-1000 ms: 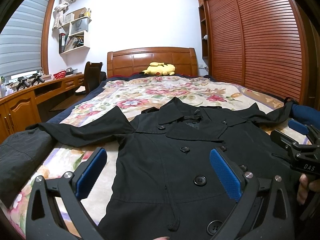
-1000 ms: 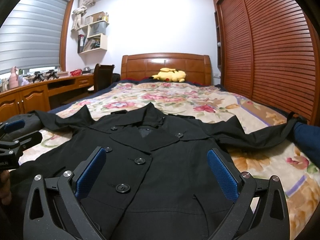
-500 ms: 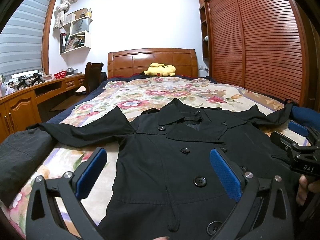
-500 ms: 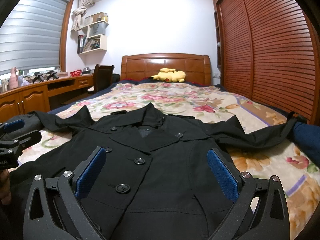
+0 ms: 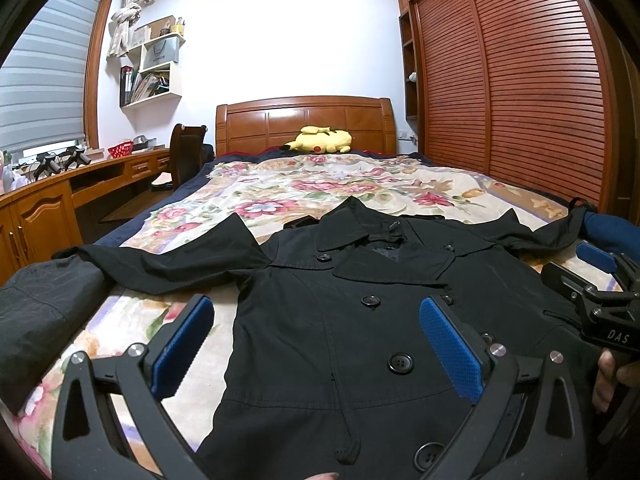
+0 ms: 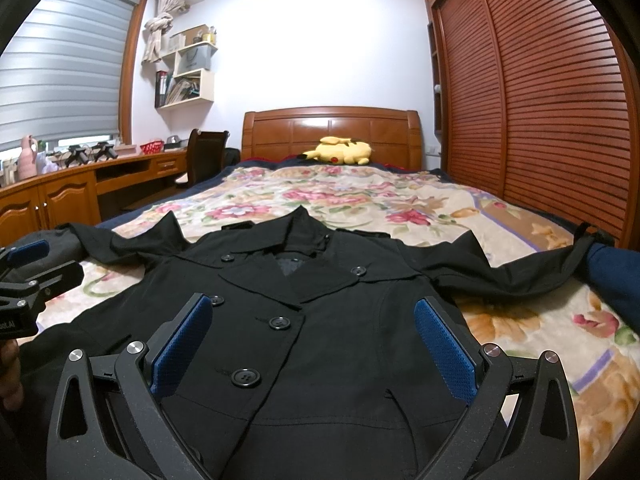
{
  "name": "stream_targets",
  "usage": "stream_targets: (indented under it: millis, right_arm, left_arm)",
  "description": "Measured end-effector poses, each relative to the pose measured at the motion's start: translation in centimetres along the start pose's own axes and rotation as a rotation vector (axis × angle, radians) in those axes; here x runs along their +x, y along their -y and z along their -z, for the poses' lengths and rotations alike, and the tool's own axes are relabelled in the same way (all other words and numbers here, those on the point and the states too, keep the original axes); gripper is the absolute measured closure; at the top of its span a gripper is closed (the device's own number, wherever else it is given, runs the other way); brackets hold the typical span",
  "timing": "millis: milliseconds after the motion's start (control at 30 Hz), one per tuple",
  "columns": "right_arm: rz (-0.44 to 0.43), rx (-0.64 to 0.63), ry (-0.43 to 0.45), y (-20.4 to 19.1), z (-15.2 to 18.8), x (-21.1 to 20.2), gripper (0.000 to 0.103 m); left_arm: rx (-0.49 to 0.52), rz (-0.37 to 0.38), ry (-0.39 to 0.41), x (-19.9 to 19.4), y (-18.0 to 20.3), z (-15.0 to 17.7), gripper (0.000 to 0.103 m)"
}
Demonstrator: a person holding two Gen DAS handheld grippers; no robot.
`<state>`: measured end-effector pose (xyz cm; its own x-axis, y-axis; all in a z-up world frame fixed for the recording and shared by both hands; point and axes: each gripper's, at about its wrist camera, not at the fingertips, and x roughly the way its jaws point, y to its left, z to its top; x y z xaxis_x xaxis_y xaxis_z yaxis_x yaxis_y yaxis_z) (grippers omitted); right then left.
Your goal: Fold large clothes
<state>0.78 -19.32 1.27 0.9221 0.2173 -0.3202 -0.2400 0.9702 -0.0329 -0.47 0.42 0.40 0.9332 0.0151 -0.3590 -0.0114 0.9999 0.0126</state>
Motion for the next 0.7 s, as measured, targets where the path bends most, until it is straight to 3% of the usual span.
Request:
stream_targets:
  millis: [700]
  right_arm:
    - [-0.009, 0.001, -0.006, -0.22, -0.50, -0.01, 0.000]
  left_arm:
    - [0.004, 0.000, -0.009, -0.01, -0.28, -0.15, 0.000]
